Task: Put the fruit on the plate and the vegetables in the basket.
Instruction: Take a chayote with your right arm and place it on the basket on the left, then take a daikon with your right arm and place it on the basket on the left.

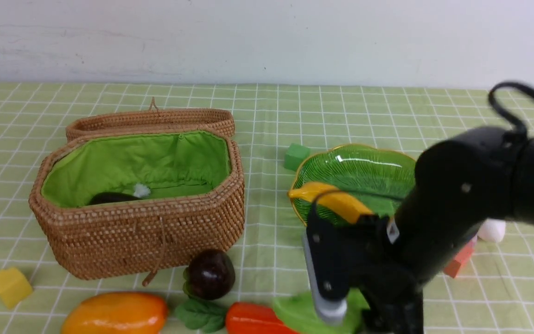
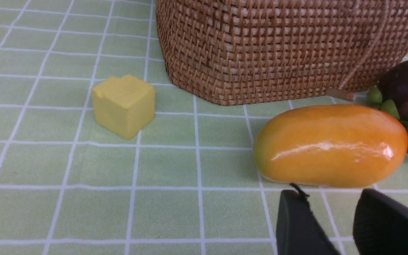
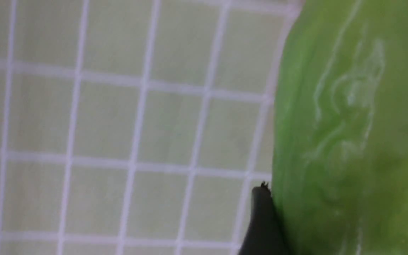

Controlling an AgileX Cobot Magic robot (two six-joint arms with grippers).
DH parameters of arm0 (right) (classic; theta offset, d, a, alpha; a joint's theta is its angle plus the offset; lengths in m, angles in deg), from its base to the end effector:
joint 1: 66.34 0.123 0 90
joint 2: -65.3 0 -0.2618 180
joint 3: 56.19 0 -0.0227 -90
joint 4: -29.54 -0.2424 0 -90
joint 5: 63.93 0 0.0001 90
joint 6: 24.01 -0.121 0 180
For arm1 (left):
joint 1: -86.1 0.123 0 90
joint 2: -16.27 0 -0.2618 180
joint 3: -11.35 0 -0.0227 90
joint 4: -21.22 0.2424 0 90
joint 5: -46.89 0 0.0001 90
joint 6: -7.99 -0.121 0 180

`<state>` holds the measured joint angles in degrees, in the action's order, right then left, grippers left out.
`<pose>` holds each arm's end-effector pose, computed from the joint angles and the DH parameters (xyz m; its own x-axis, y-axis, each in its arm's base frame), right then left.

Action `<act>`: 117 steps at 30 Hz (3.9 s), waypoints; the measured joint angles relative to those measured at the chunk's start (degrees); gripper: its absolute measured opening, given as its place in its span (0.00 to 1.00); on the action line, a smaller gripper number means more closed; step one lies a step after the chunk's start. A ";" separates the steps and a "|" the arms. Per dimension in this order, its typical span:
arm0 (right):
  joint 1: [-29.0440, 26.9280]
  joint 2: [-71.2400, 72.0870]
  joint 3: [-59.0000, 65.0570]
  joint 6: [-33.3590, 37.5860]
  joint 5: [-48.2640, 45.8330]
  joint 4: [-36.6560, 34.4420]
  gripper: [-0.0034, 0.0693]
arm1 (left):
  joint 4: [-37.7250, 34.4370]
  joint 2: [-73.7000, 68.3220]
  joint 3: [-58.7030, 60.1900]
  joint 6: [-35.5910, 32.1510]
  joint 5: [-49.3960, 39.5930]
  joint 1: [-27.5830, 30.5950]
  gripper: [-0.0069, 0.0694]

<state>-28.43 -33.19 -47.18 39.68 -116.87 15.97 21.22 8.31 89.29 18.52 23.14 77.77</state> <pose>0.2369 0.2132 0.2192 0.1192 -0.9322 -0.3419 -0.9808 -0.0570 -0.1865 0.0938 -0.0137 0.1584 -0.3536 -0.1329 -0.9259 0.0816 0.9817 -0.1721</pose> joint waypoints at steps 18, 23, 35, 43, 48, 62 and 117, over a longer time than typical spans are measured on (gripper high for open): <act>0.05 -30.99 -40.40 2.30 23.20 -42.59 0.67 | 0.00 0.00 0.00 0.00 0.00 0.00 0.40; 0.05 -35.22 -41.19 -1.77 25.20 -42.21 0.67 | 0.00 0.00 0.00 0.00 0.00 0.00 0.40; -0.06 -30.06 -41.68 -6.12 15.60 -29.65 0.97 | 0.00 0.00 0.00 0.00 0.00 0.00 0.40; -5.73 -22.11 -41.67 -27.03 -3.01 3.74 0.88 | 0.00 0.00 0.00 0.00 0.00 0.00 0.40; -19.44 -17.93 -35.97 -54.16 -0.33 15.62 0.85 | 0.00 0.00 0.00 0.00 0.00 0.00 0.40; -41.94 -15.89 -20.55 -41.61 2.84 3.38 0.85 | 0.00 0.00 0.00 0.00 0.00 0.00 0.40; 1.24 -29.03 -44.27 -14.95 23.89 -23.40 0.70 | 0.00 0.00 0.00 0.00 0.00 0.00 0.40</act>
<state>-27.19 -62.22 -91.45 24.73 -92.97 -7.43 21.22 8.31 89.29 18.52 23.14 77.77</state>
